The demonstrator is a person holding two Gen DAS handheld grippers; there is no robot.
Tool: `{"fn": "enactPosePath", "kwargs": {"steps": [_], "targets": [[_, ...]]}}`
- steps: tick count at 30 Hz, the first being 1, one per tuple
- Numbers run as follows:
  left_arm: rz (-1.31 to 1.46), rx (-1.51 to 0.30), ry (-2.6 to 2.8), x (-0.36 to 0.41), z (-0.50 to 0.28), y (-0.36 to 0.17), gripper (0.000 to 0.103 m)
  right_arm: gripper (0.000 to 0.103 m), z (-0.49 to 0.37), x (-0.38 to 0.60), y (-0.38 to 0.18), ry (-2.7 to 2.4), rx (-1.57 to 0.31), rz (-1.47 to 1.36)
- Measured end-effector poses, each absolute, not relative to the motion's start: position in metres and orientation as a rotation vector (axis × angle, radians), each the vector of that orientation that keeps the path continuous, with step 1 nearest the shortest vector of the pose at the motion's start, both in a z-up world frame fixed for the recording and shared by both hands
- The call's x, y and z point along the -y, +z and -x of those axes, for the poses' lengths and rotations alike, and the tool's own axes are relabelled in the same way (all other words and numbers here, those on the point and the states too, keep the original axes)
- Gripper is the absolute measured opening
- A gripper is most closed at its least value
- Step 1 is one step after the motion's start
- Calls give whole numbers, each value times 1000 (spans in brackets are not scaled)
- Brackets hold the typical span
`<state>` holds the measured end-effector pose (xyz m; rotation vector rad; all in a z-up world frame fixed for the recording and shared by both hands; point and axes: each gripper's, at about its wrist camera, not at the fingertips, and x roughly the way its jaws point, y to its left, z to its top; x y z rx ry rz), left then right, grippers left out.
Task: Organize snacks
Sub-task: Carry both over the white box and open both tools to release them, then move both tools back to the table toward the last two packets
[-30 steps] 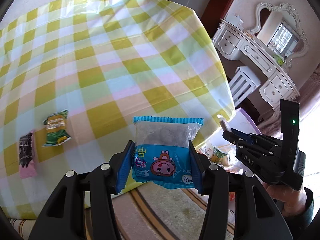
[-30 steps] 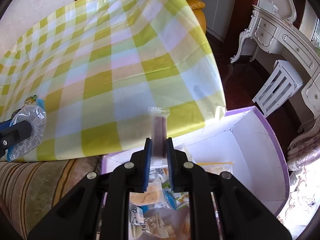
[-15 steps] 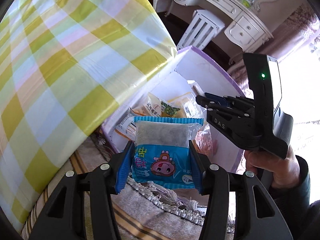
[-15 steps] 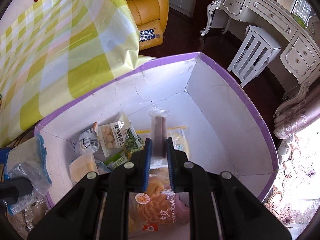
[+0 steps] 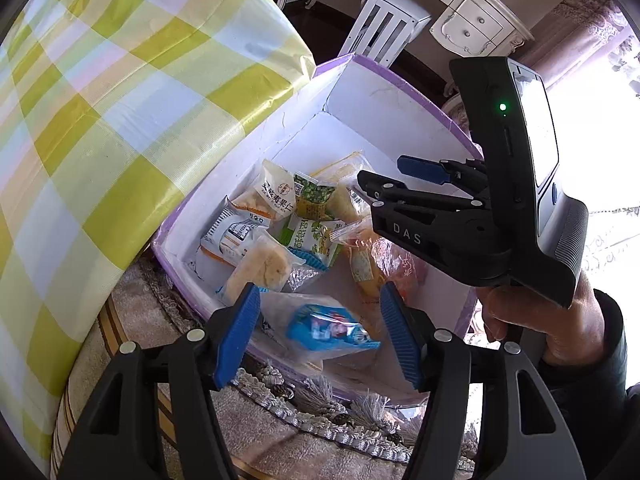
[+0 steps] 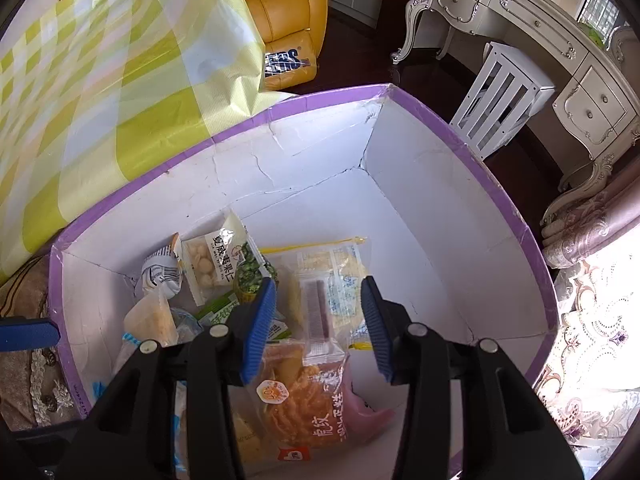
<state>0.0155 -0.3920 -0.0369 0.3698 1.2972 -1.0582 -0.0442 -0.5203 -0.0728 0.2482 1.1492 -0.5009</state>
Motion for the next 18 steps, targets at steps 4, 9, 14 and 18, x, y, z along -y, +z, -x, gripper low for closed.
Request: {"fn": "enactPosePath", "kwargs": {"steps": [4,9,14,18], "targets": [[-333,-1268,-1044,385,-18,-31,67,67,42,516,-63,-493,-1130,-256],[-285,-1215,-997,369,-22,-19,67,76,35,502,-45,-457,-1095,-261],[-238,-1143,-908,341,-34,-5,67,77,21,485,-28,-398,-1059,-282],[-181,-1089,-817,308,-47,6,67,77,7,464,-14,-341,-1036,-289]]}}
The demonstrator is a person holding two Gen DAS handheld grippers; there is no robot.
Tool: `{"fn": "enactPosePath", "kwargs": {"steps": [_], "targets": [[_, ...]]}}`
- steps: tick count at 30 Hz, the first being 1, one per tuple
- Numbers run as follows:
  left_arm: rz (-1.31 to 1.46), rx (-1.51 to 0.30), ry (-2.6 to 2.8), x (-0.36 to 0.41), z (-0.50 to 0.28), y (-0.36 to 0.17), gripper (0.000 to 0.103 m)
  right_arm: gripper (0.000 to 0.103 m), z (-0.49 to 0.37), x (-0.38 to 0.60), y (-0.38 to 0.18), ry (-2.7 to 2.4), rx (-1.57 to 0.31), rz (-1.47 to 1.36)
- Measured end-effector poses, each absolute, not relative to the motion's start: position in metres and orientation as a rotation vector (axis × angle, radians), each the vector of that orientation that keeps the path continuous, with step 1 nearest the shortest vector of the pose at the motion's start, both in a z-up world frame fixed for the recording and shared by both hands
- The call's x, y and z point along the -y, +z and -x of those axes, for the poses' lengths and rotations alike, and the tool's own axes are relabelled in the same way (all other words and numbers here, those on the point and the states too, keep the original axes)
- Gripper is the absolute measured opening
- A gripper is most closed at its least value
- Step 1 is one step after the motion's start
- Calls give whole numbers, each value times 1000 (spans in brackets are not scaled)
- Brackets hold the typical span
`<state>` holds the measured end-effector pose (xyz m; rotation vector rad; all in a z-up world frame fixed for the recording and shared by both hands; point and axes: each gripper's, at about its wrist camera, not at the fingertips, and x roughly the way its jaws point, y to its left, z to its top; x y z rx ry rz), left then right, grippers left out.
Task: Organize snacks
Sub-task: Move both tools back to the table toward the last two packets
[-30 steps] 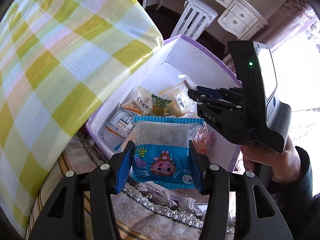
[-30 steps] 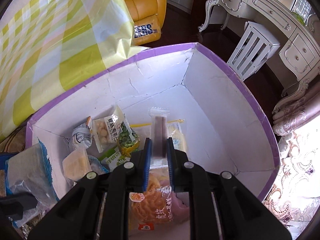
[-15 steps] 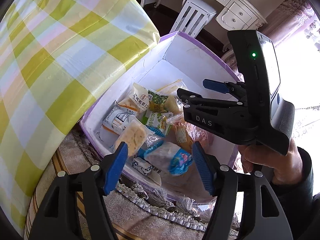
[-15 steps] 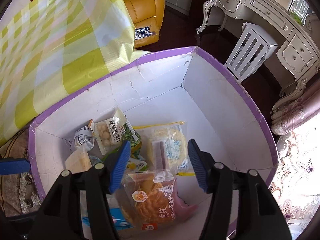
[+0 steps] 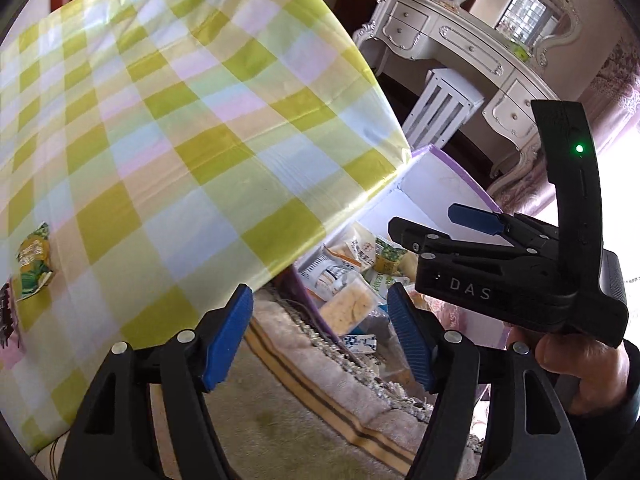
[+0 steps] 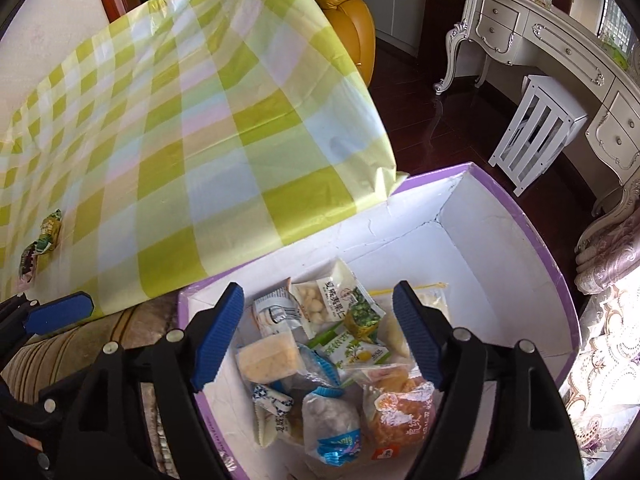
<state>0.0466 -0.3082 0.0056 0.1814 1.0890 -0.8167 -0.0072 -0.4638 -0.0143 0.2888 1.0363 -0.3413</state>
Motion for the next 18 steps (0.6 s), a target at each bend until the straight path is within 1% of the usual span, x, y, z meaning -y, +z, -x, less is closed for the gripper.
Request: {"fn": "enactPosePath", "kwargs": {"steps": [8,13,18], "targets": [[-82,-963,-598,229,-69,27,67,77,-19,416,2,-219,-1022,-293],[-15,-892,-415,165,-83,36,67,77,-36,379,5,-146,-1020,-299],[91,-907,-276,105,-104,31,65,77,-56,334,8,-72,-1030,-199]]}}
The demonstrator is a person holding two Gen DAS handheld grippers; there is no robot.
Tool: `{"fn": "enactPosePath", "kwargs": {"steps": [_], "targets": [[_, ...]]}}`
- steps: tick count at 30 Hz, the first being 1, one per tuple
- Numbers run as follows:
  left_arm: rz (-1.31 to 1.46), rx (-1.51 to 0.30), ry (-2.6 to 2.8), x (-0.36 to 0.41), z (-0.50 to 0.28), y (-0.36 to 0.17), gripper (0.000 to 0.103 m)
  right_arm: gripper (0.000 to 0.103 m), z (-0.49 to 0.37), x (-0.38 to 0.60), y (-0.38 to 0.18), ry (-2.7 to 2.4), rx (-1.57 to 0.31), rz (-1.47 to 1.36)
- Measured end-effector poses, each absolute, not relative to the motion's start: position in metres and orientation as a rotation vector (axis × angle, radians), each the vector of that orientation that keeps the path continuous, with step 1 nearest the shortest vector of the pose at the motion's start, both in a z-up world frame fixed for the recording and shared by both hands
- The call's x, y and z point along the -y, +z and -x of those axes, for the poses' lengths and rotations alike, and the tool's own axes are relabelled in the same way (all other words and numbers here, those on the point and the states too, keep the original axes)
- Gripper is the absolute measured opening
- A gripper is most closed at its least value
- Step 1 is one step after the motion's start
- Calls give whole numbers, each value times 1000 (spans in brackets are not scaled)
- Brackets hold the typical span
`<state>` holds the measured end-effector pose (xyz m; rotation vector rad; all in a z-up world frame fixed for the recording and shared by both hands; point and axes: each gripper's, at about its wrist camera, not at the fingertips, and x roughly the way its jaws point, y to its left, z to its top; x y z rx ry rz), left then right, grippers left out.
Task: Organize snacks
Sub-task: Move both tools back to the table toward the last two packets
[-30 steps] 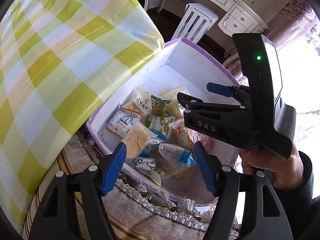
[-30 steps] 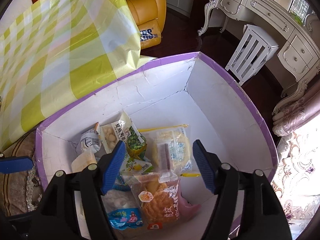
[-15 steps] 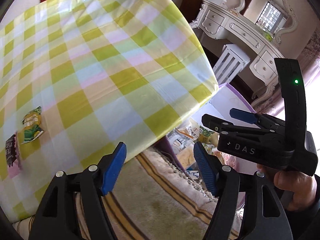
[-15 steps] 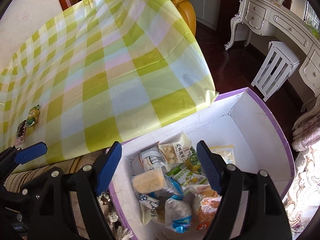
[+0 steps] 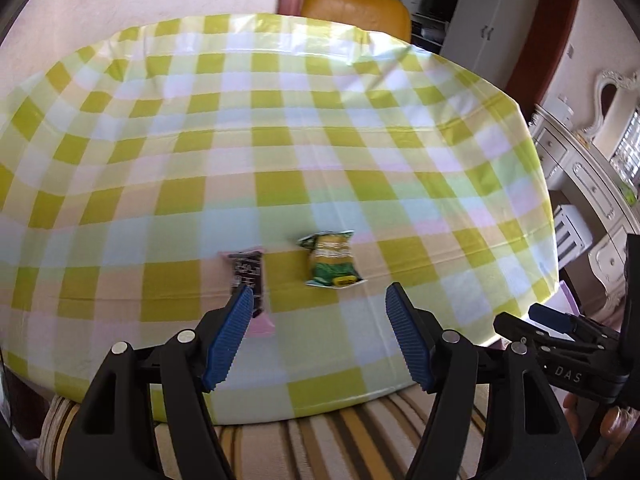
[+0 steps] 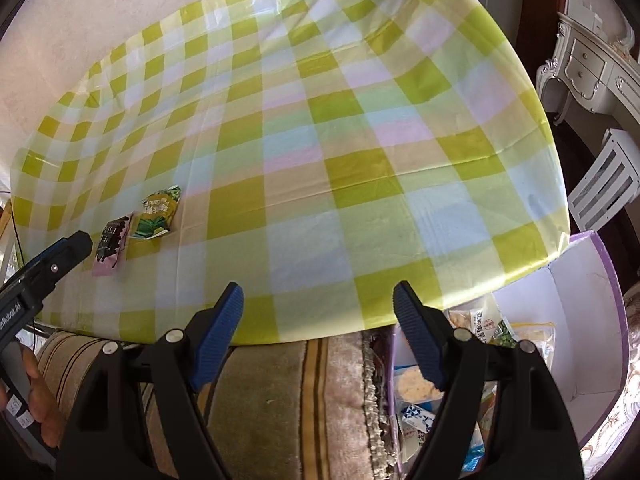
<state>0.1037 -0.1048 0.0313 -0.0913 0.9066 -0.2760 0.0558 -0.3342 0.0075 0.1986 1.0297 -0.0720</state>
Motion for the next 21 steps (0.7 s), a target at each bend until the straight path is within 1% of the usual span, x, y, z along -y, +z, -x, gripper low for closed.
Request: {"fn": "enactPosePath", "kwargs": {"steps": [2,4,8,13,15,18,19,21], "targets": [[130,-939,-249,86,-113,24,56,77,-62,320,9,-52,-1027,-161],[157,-963,-223,72,-121,17,51,77,-67,311,11,-41,-1017,-154],[186,-1020,-219,63,-135,1,48,77,-79,293,11,-7,-1010,-160],[157,-1053,-234,72,-140,-10,47,77,-92,270,12,24,-992,-141],[158,-1065,-231,72,-143,-14,44,77,-98,262,12,40,-981,-141],[138,-1081,-230,75,-147,-20,34,77,-107,250,10,54,-974,-124],[132,-1089,-231,76,-148,-23,29,77,-111,247,9,56,-971,-117],[121,-1080,-226,77,-147,-24,28,77,-117,241,8,58,-969,-110]]}}
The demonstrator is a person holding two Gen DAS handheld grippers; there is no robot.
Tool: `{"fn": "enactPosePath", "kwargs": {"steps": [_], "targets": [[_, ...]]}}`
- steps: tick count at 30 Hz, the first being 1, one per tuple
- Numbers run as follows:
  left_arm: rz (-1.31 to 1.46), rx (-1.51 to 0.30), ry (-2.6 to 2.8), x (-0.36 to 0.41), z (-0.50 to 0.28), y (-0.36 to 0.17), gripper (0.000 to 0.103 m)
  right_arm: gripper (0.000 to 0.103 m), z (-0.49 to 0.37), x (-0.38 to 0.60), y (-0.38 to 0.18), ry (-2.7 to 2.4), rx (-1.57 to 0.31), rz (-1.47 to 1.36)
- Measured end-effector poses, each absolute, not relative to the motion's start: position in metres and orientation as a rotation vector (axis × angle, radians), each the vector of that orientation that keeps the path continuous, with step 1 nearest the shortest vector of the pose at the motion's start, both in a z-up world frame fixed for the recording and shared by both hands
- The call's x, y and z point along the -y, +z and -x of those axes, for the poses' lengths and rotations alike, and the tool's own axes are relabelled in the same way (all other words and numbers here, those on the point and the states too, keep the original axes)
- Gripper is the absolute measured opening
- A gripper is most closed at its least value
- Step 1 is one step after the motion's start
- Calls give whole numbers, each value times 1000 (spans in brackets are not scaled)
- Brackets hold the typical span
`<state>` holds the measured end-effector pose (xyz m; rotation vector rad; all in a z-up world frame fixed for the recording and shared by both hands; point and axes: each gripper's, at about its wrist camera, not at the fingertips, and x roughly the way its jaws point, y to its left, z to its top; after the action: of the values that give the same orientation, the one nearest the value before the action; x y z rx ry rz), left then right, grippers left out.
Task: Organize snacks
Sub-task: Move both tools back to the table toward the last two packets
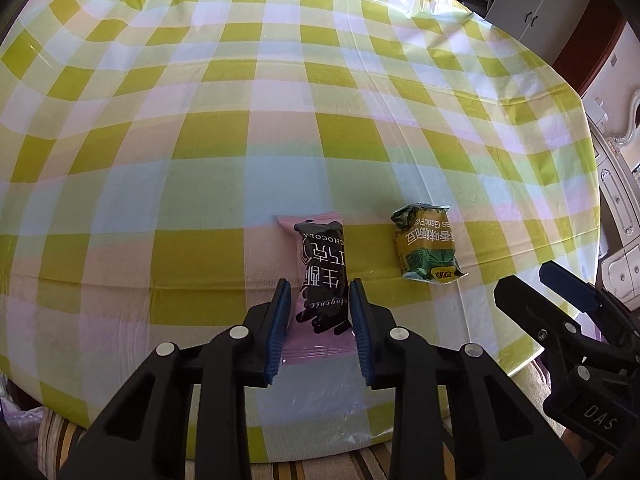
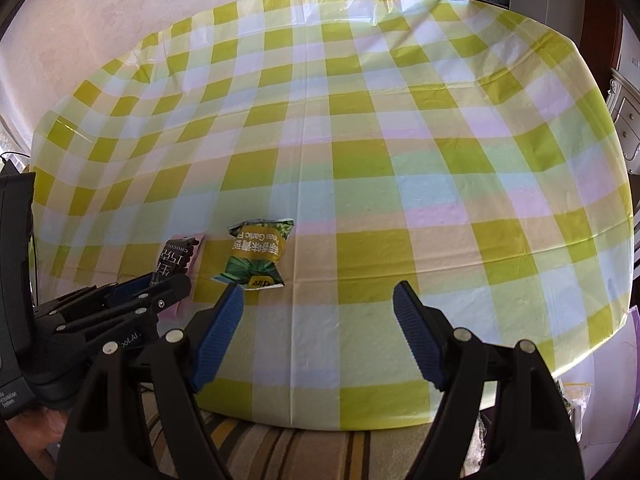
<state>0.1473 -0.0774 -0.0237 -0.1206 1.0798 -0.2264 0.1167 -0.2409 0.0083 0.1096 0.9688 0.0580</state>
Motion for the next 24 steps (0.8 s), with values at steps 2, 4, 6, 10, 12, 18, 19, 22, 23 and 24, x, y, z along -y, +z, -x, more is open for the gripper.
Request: {"fn": "enactPosePath", "kwargs": {"steps": [2,4,6,10,12,18,19,22,23,24], "targets": [[129,-1074,-221,75,-147,-24,27,77,-122,235,7,61,-965,-107],[149,-1064,-206,71,-147,-23,25,77,-127,230,6,67,-967,-100],[168,-1050,-190,66,-146,-22,25,77,-132,224,4,70,-966,-91],[209,-1013,-154,55,-144,-17,24,77,-142,213,-2,75,-983,-76],[232,-1000,-140,50,-143,-15,24,77,-147,209,-4,77,-986,-72],[270,-977,-123,42,-142,-13,23,77,-162,197,-15,75,-1014,-46],[273,-977,-125,41,-141,-13,23,77,-164,195,-16,73,-1017,-40],[282,-971,-132,40,-141,-12,23,77,-170,191,-23,73,-1043,-28],[283,-970,-134,40,-140,-12,23,77,-172,190,-26,73,-1052,-23],[284,-969,-136,40,-140,-12,23,77,-173,189,-28,70,-1062,-17]]}}
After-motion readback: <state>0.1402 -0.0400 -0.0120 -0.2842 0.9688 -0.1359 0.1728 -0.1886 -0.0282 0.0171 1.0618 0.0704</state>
